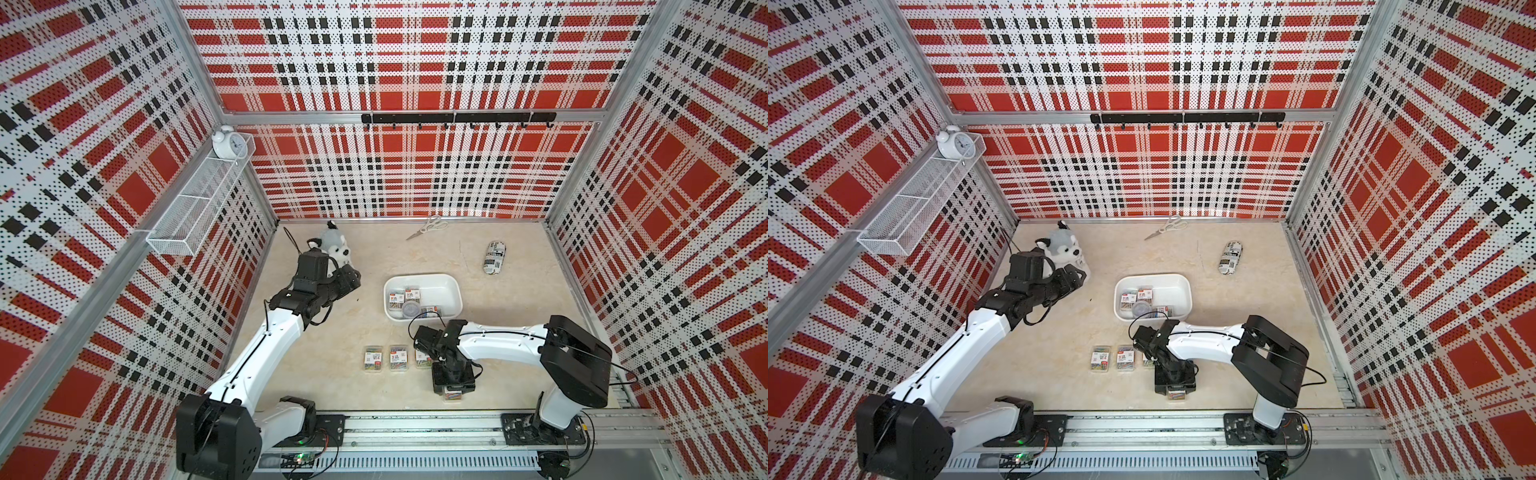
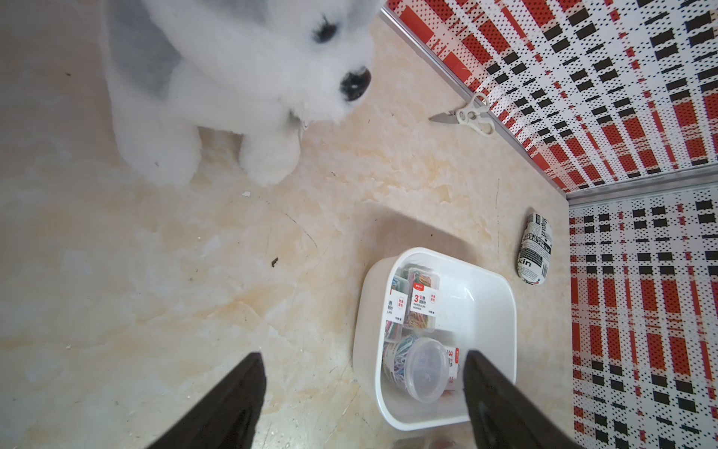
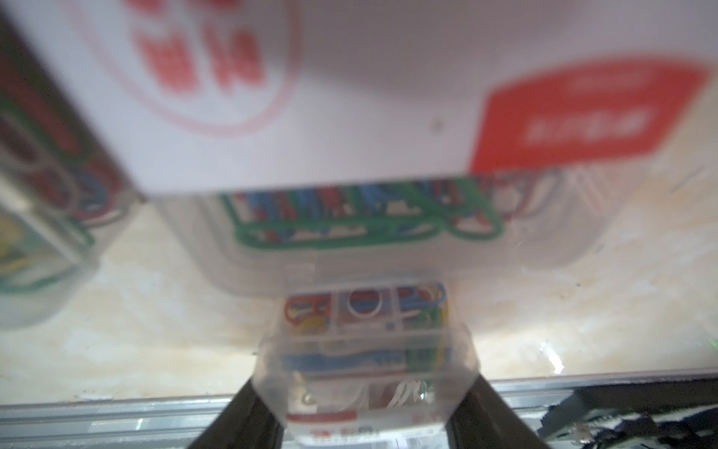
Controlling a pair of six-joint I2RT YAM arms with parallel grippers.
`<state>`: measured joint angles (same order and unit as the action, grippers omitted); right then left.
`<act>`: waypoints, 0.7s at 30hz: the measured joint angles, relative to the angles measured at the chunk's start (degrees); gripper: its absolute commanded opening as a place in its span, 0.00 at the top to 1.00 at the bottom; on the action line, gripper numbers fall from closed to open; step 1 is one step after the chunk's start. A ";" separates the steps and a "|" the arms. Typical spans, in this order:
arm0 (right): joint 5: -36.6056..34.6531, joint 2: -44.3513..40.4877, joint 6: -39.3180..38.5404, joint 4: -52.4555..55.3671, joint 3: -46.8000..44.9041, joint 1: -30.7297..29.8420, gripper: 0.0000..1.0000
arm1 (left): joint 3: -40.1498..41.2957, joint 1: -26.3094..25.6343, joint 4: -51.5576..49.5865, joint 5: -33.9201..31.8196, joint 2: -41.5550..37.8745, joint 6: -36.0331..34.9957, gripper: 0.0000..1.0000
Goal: Take the paper clips out of the storage box
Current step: Place the boxed paper clips at the center of the board.
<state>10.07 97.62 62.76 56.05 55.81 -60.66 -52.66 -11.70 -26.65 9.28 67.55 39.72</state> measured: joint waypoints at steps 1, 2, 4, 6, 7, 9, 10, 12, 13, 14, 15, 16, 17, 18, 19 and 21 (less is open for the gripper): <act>0.00 0.00 -0.11 0.00 0.02 0.00 0.35 | 0.00 0.00 0.00 -0.02 0.02 0.00 0.18; -0.02 0.00 -0.13 0.02 0.04 0.00 0.35 | 0.00 0.00 0.00 -0.02 0.04 0.00 0.18; 0.00 0.02 -0.22 0.04 0.07 0.00 0.34 | 0.00 -0.02 0.00 0.00 0.09 0.00 0.18; 0.00 0.13 -0.26 0.04 0.17 0.00 0.33 | 0.00 -0.02 0.00 -0.02 0.15 -0.02 0.18; 0.00 0.22 -0.28 0.04 0.33 0.00 0.33 | 0.00 -0.02 0.00 -0.02 0.20 -0.02 0.18; 0.00 0.42 -0.37 0.11 0.61 0.00 0.32 | -0.02 -0.02 0.00 0.00 0.28 -0.02 0.18; 0.02 0.50 -0.37 0.15 0.68 0.00 0.32 | -0.04 -0.02 0.00 0.00 0.33 -0.04 0.18; 0.00 0.63 -0.39 0.20 0.83 0.00 0.29 | -0.11 -0.02 0.00 -0.02 0.35 -0.07 0.18; 0.00 0.70 -0.44 0.20 0.92 0.00 0.28 | -0.11 -0.02 0.00 -0.02 0.35 -0.11 0.18; -0.02 0.79 -0.55 0.22 1.05 0.04 0.27 | -0.13 -0.02 0.00 0.00 0.35 -0.15 0.18; -0.04 0.83 -0.66 0.22 1.11 0.07 0.26 | -0.15 -0.02 0.00 0.00 0.37 -0.15 0.18; -0.07 0.85 -0.68 0.24 1.29 0.11 0.26 | -0.20 -0.02 -0.02 -0.02 0.37 -0.17 0.18; -0.07 0.87 -0.76 0.24 1.42 0.15 0.25 | -0.31 -0.02 -0.04 0.00 0.39 -0.17 0.18; -0.07 0.87 -0.81 0.24 1.55 0.22 0.25 | -0.39 -0.02 -0.02 0.00 0.42 -0.17 0.18; -0.07 0.87 -0.85 0.24 1.64 0.31 0.24 | -0.50 -0.02 -0.02 -0.02 0.46 -0.20 0.18; -0.11 0.87 -0.98 0.26 1.68 0.48 0.24 | -0.90 -0.02 -0.11 -0.02 0.63 -0.22 0.18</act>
<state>9.96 98.50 61.78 56.31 57.49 -60.18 -53.56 -11.73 -26.76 9.26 68.18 39.51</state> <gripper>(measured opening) 0.758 0.822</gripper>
